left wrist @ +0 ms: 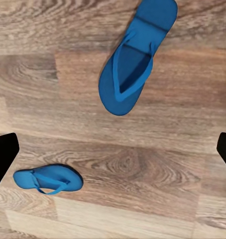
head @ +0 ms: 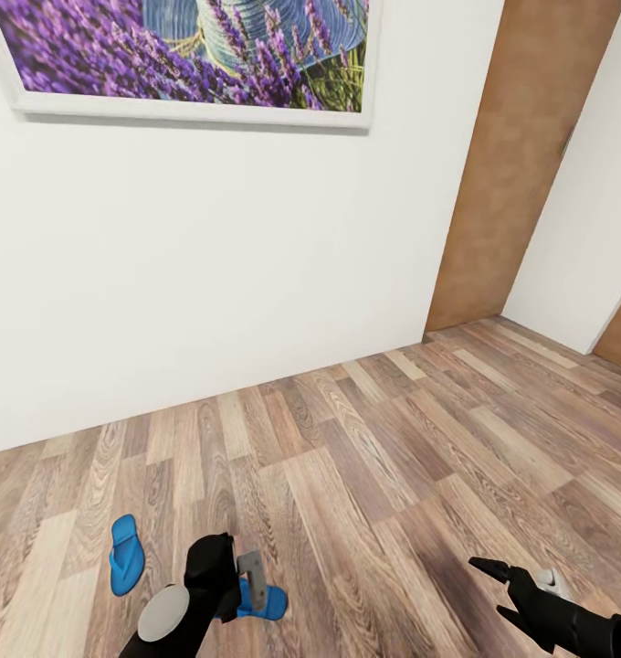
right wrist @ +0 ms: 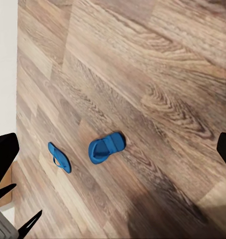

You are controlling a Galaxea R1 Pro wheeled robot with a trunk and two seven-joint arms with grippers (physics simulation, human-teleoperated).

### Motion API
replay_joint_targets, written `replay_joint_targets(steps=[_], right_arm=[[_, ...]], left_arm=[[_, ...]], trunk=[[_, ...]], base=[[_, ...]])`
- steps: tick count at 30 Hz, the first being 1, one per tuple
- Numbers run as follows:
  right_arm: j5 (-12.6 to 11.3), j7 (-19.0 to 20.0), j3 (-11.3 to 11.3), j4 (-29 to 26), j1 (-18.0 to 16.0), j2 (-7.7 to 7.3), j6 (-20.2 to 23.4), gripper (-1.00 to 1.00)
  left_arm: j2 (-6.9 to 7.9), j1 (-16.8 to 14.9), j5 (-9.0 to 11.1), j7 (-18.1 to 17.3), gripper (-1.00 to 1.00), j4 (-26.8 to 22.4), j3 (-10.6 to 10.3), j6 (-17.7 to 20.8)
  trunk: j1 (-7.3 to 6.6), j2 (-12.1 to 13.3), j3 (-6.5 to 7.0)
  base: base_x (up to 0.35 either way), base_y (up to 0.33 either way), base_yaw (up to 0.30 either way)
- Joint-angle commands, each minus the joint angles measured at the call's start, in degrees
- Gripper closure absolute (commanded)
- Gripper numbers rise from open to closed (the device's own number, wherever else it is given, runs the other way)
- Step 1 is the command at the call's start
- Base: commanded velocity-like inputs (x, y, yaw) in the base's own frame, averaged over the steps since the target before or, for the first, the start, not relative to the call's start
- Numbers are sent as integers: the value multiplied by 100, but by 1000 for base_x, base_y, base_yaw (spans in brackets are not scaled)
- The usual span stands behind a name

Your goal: In the bedroom, move the book from the bed onto either nightstand, and place the two sandals side by side next to the bed.

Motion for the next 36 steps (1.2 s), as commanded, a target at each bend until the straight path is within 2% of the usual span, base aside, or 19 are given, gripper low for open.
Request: replay_joint_targets(steps=[1,9,31,35,36], right_arm=[[-2,1,-7,-1,-3,0,27,-100],[-2,1,-7,0,-2,0,28,-100],[-3,1,-16,0,5,0,124,-100],[-4,1,-16,0,7,0,124,-100],[-4,1,-16,0,7,0,124,-100]], left_arm=[[0,-3,-27,-36,-100,-5,-14,38],[1,-3,-27,-38,-100,-5,-44,58],[-7,-3,-27,21,-100,-5,-38,83],[-13,-3,-20,323,-100,0,-37,83],[-14,-3,-15,547,-100,16,-37,80]], trunk=[[-1,-2,-5],[-1,-2,-5],[56,-32,-493],[66,-37,-581],[68,-38,-604]], base=[[0,0,0],[0,0,0],[0,0,0],[0,0,0],[0,0,0]])
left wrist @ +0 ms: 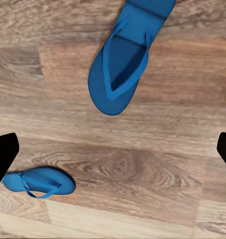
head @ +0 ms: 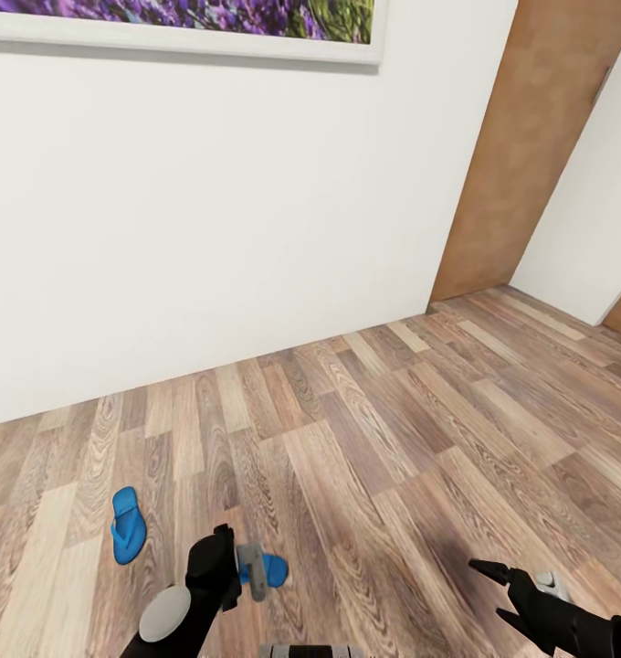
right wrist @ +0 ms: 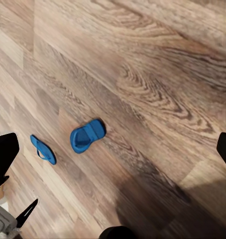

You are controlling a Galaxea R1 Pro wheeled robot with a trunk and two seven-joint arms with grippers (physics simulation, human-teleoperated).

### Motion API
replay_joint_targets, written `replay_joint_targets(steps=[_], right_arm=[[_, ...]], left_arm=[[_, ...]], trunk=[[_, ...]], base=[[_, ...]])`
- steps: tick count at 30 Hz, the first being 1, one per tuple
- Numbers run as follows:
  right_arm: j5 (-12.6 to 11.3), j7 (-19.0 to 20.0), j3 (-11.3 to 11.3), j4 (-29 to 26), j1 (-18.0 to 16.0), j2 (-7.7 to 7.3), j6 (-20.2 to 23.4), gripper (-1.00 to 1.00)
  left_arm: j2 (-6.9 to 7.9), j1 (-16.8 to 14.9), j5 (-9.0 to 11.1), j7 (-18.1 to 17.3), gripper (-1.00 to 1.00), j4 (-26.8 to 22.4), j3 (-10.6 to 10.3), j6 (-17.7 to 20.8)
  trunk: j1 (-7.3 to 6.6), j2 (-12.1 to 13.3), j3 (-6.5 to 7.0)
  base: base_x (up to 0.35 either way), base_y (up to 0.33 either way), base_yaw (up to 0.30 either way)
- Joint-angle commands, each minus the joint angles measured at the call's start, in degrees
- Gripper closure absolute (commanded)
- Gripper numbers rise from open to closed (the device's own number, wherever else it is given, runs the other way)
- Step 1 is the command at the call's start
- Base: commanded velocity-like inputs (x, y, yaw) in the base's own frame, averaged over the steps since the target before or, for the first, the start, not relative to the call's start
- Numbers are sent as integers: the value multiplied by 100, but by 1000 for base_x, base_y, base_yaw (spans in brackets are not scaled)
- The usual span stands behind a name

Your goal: In the bedroom, move the book from the bed onto either nightstand, and place the two sandals side by side next to the bed.

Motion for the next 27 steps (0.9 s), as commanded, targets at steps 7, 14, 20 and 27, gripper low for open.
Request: replay_joint_targets(steps=[7,14,20,27], right_arm=[[-5,1,-7,-1,-3,0,27,-100],[-1,1,-7,-3,-3,0,27,-100],[-3,1,-7,-2,-3,0,27,-100],[-1,1,-7,-6,-3,0,28,-100]], left_arm=[[-10,-26,352,2147,-100,900,-1,5],[2,-506,1218,3020,-100,1613,0,-11],[6,-844,1361,3078,-100,1793,1,-24],[9,-953,1389,3058,-100,1826,1,-38]], trunk=[[17,-12,-161],[35,-21,-316],[40,-24,-360],[40,-24,-360]], base=[[0,0,0],[0,0,0],[0,0,0],[0,0,0]])
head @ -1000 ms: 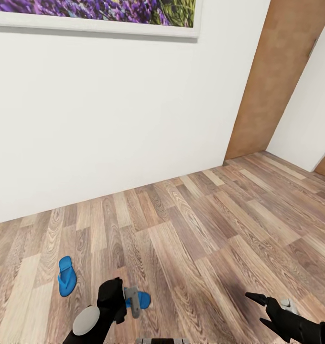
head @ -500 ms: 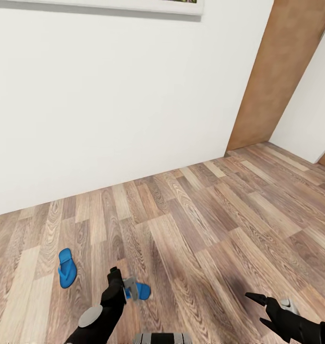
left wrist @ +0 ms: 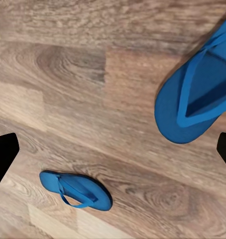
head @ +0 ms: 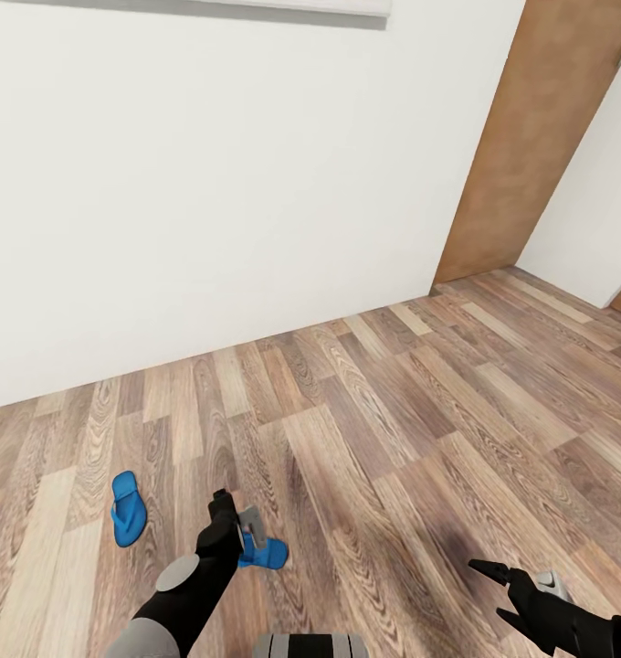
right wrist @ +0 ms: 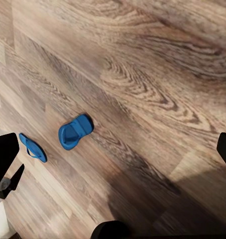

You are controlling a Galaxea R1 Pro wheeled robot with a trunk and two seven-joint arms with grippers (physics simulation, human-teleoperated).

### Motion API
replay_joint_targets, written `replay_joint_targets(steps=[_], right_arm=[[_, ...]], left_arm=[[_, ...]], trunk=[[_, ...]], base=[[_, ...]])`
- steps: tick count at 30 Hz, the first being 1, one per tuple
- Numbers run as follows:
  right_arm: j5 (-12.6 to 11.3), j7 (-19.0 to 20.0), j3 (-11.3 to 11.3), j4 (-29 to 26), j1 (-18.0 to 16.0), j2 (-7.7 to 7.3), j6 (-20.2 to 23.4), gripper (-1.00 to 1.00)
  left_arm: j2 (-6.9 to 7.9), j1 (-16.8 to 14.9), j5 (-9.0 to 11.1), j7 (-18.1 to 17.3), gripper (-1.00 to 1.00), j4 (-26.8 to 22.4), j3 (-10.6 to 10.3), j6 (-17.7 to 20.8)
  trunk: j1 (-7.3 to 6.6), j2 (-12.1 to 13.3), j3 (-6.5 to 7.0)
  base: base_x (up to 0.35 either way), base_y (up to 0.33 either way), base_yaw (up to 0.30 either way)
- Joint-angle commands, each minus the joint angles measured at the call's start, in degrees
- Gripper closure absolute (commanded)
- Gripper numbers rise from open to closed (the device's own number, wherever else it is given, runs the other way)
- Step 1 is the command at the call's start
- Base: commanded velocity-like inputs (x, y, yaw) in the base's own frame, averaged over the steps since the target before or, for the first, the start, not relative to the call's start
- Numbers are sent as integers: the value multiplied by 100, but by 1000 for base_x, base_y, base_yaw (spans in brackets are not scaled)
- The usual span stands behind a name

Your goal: In the bedroom, move the book from the bed onto either nightstand, and place the two sandals side by side next to the bed.

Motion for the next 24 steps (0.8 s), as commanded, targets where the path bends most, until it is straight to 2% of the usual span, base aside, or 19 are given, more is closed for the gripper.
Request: replay_joint_targets(steps=[1,5,11,17,18,22,24], right_arm=[[-1,1,-7,0,-3,0,26,-100],[-3,1,-7,2,-3,0,26,-100],[-3,1,-7,1,-3,0,26,-100],[0,1,-7,0,-3,0,25,-100],[0,1,-7,1,-3,0,25,-100],[-2,1,-7,0,-3,0,25,-100],[-2,1,-7,2,-3,0,25,-100]], left_arm=[[5,-5,-60,-74,-100,-9,-10,-4],[16,-8,-59,-151,-100,-8,-6,-137],[37,-43,-53,-320,-100,-7,5,-543],[41,-122,-50,-319,-100,-7,7,-687],[42,-158,-50,-312,-100,-7,7,-892],[42,-174,-51,-340,-100,-7,11,-1076],[45,-176,-58,-519,-100,-7,15,-1103]], trunk=[[-1,-2,-5],[-1,-2,-5],[-1,-2,-5],[-1,-2,-5],[-1,-2,-5],[-1,-2,-5],[-1,-2,-5]], base=[[0,0,0],[0,0,0],[0,0,0],[0,0,0],[0,0,0],[0,0,0],[0,0,0]])
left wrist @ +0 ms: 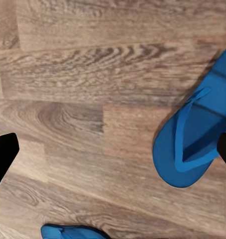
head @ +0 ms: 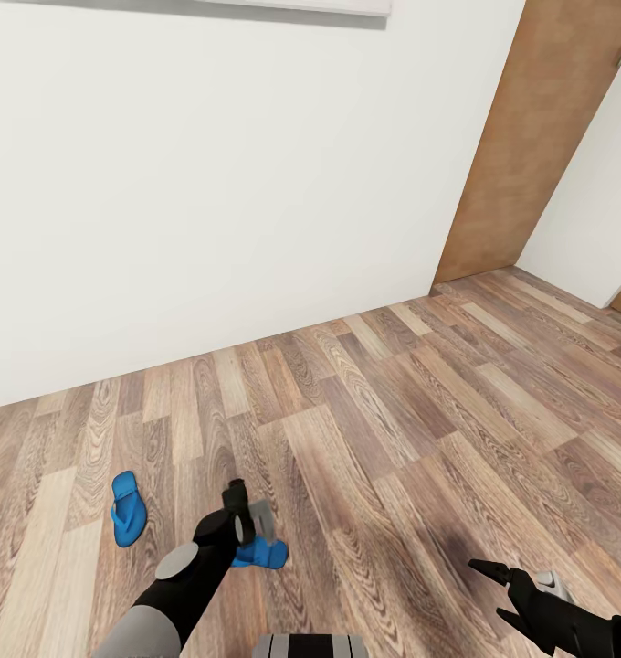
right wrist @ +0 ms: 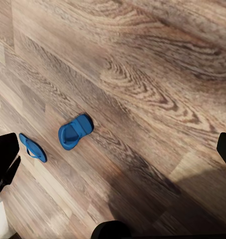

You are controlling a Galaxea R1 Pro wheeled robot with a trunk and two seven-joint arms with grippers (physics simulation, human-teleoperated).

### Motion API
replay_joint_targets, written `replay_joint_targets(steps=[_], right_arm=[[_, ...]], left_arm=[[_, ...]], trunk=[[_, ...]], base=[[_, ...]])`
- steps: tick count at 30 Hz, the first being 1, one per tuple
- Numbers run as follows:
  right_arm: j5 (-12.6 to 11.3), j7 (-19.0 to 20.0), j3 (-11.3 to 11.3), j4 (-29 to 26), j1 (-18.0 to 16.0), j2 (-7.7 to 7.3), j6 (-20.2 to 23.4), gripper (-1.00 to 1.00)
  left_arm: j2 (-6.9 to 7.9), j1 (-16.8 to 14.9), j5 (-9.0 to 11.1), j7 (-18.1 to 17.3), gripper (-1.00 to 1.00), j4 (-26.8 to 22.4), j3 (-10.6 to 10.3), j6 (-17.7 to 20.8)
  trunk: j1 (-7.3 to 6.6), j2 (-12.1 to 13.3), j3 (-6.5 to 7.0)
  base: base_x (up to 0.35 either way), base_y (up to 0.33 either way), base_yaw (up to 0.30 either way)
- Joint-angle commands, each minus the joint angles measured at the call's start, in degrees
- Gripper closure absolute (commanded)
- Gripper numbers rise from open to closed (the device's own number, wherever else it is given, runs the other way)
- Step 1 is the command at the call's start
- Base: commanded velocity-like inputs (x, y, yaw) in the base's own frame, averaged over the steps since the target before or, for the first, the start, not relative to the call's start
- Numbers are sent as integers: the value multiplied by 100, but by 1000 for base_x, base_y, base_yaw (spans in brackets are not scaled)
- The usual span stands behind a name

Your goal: In the bedroom, move the book from the bed onto either nightstand, and place the two sandals side by side next to the bed.

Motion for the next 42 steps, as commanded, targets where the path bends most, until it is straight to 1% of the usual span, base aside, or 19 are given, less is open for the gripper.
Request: replay_joint_targets(steps=[1,4,7,10,13,19,42], right_arm=[[-1,1,-7,-1,-3,0,27,-100],[-1,1,-7,-2,-3,0,27,-100],[0,1,-7,-1,-3,0,27,-100],[0,1,-7,-1,-3,0,27,-100],[0,1,-7,-1,-3,0,27,-100],[0,1,-7,-1,-3,0,27,-100],[0,1,-7,-2,-3,0,27,-100]], left_arm=[[3,-2,-45,-196,-100,-10,-9,15],[25,-2,-53,-760,-100,-10,-8,-63],[82,-3,-52,-859,-100,-10,-8,-161],[206,-3,-45,-942,-100,-10,-6,-328],[252,-3,-47,-957,-100,-32,-8,-352],[260,-3,-65,-957,-100,-37,-8,-346],[270,-3,-78,-916,-100,-54,1,-345]], trunk=[[-1,-2,-5],[-1,-2,-5],[-1,-2,-5],[-1,-2,-5],[-1,-2,-5],[-1,-2,-5],[58,-33,-514]], base=[[0,0,0],[0,0,0],[0,0,0],[0,0,0],[0,0,0],[0,0,0],[0,0,0]])
